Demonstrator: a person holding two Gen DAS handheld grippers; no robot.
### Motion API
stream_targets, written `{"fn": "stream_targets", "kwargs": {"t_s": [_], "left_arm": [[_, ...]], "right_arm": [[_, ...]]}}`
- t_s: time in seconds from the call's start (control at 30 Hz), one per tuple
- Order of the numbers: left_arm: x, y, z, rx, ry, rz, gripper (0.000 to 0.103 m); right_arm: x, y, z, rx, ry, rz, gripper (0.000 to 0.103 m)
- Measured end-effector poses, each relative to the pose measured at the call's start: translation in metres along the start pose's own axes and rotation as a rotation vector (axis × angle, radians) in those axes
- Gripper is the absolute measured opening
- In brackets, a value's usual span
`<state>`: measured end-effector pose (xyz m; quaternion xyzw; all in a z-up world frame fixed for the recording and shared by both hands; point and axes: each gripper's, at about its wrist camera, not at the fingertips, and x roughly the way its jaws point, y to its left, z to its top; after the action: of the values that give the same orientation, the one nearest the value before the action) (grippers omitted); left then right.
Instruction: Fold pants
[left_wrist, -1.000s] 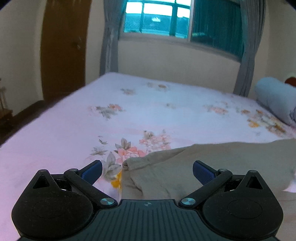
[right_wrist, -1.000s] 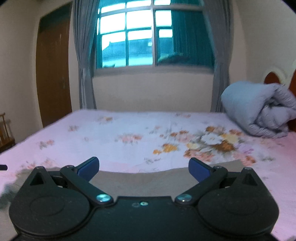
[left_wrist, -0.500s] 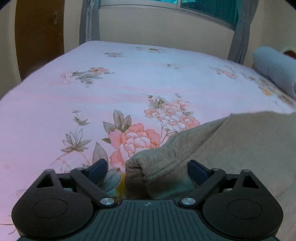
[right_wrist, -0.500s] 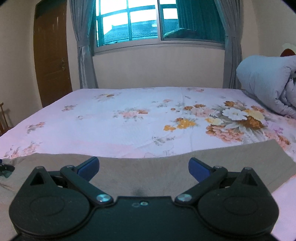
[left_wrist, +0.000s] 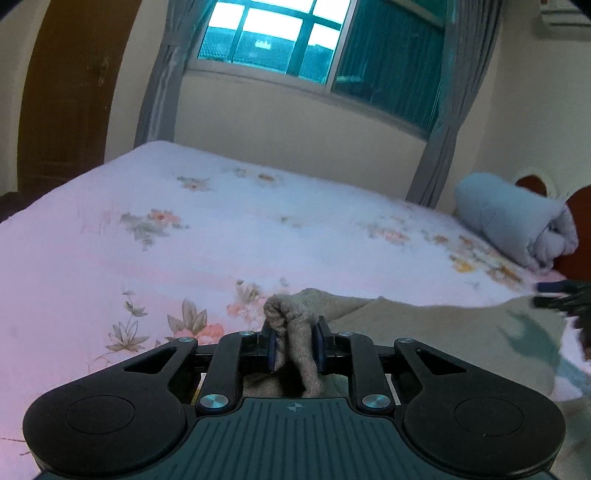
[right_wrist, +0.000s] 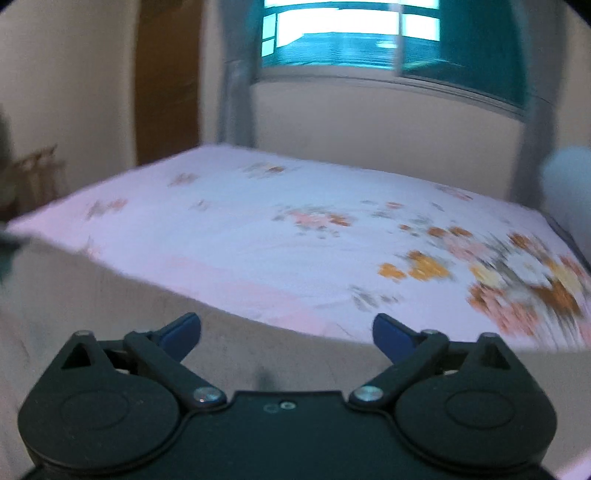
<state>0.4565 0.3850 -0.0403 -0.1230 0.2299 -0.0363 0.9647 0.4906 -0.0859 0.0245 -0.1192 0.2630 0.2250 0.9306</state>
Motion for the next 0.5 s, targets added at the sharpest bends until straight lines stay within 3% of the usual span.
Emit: {"fn": "stream_targets", "kwargs": {"t_s": [0.03,0.2,0.5], "left_arm": [[-0.003,0.0,0.0,-0.008,-0.009,-0.007,0.019],[-0.012,0.001,-0.001,-0.002,-0.03,-0.011,0.019],[-0.02,-0.001,-0.002,0.027,-0.077,-0.022,0.019]], "right_arm": [[0.01,0.001,0.003,-0.038,0.011,0.015,0.073],[0.055,0.006,0.008,-0.174,0.084,0.116,0.059],[0.088,0.028,0.002,-0.479,0.221,0.232,0.052]]}}
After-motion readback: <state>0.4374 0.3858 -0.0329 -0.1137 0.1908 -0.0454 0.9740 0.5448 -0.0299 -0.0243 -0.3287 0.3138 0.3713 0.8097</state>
